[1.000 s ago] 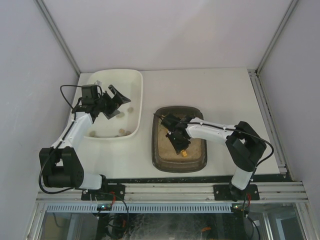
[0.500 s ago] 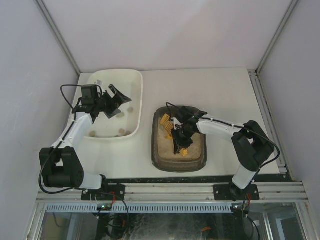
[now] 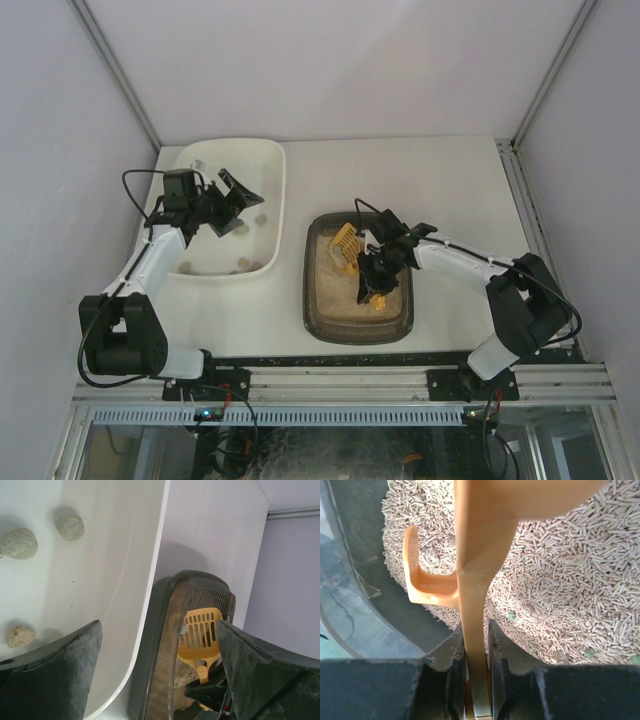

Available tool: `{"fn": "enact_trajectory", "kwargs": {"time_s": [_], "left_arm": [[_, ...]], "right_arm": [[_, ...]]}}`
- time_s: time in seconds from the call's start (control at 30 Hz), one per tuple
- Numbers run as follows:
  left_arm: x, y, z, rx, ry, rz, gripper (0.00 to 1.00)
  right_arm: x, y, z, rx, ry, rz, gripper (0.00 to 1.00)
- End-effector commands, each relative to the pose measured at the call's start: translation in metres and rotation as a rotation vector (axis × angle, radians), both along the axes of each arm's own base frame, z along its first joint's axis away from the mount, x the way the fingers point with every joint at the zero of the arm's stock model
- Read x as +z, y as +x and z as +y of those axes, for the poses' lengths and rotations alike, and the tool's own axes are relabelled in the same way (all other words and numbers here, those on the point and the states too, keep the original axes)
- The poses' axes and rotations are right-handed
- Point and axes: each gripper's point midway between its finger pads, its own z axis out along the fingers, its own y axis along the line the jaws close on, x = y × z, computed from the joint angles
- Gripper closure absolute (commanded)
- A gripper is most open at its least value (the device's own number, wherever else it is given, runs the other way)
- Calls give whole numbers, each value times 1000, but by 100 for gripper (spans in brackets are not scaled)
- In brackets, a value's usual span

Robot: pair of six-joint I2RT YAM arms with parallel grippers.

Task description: Clean the litter box

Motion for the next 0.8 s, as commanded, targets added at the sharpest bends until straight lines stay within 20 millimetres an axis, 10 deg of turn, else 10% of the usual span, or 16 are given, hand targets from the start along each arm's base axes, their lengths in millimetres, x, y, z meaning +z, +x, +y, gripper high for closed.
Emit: {"fn": "enact_trajectory", "kwargs": {"time_s": [0.0, 0.77], "left_arm": [[11, 1, -3, -16, -26, -54, 2], [25, -4, 9, -105, 155, -193, 2]], "right_arm": [[16, 17, 1, -54, 38, -75, 100], [66, 19, 20, -102, 440, -166, 100]]}}
